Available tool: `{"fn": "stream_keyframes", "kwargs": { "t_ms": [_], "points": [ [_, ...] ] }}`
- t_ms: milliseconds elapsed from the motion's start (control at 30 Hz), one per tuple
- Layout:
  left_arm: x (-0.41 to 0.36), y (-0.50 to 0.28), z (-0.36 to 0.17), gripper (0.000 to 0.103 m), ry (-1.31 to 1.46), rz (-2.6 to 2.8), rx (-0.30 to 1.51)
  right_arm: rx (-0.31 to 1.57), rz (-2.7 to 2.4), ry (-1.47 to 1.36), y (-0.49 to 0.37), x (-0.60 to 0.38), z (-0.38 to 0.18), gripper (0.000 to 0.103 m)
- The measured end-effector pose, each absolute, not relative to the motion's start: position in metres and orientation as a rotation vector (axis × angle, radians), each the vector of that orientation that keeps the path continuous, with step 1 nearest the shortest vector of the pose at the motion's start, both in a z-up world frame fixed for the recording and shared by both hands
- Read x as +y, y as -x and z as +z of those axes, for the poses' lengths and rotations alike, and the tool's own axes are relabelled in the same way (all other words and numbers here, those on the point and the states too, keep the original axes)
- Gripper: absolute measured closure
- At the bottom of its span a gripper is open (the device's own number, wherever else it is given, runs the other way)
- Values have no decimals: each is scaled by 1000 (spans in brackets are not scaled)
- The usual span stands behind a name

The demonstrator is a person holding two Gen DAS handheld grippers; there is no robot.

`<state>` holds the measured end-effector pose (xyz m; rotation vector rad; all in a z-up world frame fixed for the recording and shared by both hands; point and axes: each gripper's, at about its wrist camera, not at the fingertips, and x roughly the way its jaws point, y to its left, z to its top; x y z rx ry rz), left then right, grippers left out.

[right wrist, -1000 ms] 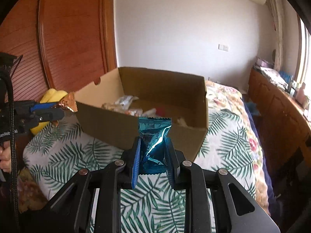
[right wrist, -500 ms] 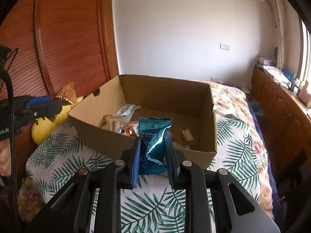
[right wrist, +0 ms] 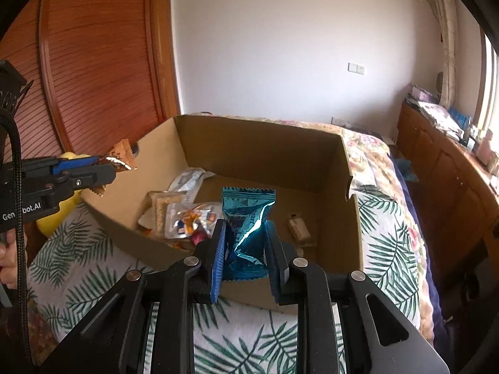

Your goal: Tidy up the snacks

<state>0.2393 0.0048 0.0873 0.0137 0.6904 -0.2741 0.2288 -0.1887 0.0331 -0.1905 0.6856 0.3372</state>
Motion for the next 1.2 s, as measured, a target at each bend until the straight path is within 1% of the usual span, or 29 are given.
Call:
{"fn": "stream_keyframes", "kwargs": {
  "t_ms": [67,133,267,300,367,433,600,867,1000,1200],
  "points": [
    [4,-242,84,81,-15,-265,692,684,322,157,-231,-194,32,80],
    [5,-244,81,80,-11,-257,693,686,324,128,-233,-197,31,75],
    [4,-242,80,76,-11,-258,687,690,324,127,-232,-199,27,75],
    [4,-241,81,71,-8,-252,682,690,324,124,-232,-199,27,75],
    [4,-240,82,68,-5,-249,672,684,333,116,-228,-200,27,75],
    [3,-237,84,62,-9,-250,669,677,342,115,-223,-200,29,75],
    [-3,-220,89,62,-40,-242,655,650,365,113,-199,-199,37,75],
    [-7,-170,111,62,-45,-261,625,592,380,127,-145,-200,67,74],
    [-5,-144,117,56,-38,-284,603,556,371,138,-118,-205,77,72],
    [-3,-111,113,55,-66,-300,602,517,368,136,-83,-214,84,69]
  ]
}}
